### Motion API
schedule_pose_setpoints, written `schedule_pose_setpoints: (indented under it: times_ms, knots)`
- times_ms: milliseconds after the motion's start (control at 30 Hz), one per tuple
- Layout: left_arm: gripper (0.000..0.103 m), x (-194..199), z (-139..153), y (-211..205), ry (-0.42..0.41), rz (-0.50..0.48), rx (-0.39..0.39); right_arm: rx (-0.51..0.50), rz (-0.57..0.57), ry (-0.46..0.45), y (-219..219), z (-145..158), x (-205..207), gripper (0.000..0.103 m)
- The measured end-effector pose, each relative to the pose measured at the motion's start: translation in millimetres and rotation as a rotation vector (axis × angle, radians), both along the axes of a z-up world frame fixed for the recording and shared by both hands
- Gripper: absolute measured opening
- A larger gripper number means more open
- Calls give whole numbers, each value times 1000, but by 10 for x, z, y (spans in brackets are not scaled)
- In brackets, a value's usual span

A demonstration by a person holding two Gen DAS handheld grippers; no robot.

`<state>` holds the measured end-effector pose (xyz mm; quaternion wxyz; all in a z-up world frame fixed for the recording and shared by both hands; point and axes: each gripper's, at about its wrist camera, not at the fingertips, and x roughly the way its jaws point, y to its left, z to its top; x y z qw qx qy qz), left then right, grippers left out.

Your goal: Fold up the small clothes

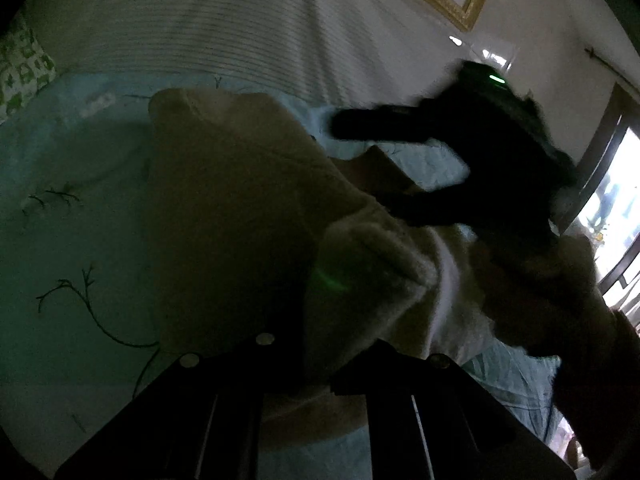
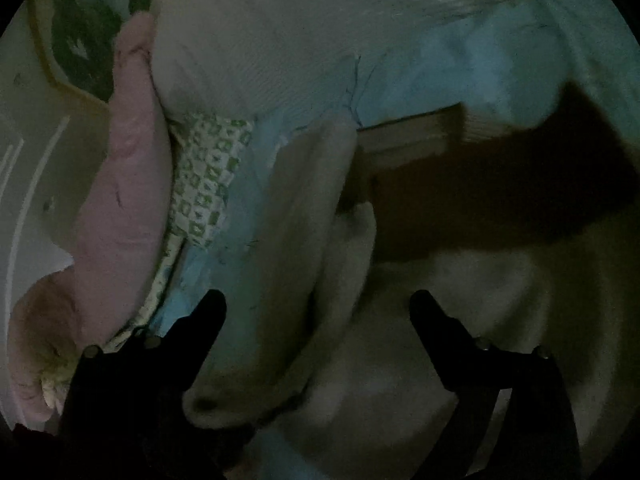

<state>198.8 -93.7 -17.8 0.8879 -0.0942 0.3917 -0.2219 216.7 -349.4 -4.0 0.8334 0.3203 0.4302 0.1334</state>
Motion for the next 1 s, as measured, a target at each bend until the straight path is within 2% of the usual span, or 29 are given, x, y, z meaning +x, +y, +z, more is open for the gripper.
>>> schedule_pose_setpoints:
  times_ms: [133, 167, 233, 267, 300, 433, 533, 633, 800, 1000]
  knots:
    - [7, 22, -21, 36, 2, -1, -3, 44, 27, 40, 75, -141, 361, 92]
    - [7, 19, -26, 34, 1, -2, 0, 54, 35, 53, 109, -175, 425, 90]
    - [7, 17, 1, 26, 2, 0, 10, 62, 48, 67, 162, -189, 475, 47]
    - [7, 4, 12, 15, 0, 0, 19, 73, 52, 72, 176, -186, 494, 39]
    - [7, -6, 33, -5, -3, -4, 26, 72, 51, 63, 167, -152, 486, 23]
    - [7, -74, 206, -128, -40, -48, 16, 15, 46, -30, 145, 197, 287, 19]
    - [7, -92, 325, -397, -65, -92, 18, -40, 12, -97, -11, 480, -3, 19]
    - [7, -62, 346, -720, -67, -141, 20, -99, -49, -120, -291, 600, -290, 19]
    - [7, -22, 156, -1219, -32, -190, 57, -156, -147, -71, -739, 490, -612, 19]
    - [7, 35, -60, -1398, 25, -184, 75, -168, -185, -36, -1013, 228, -768, 19]
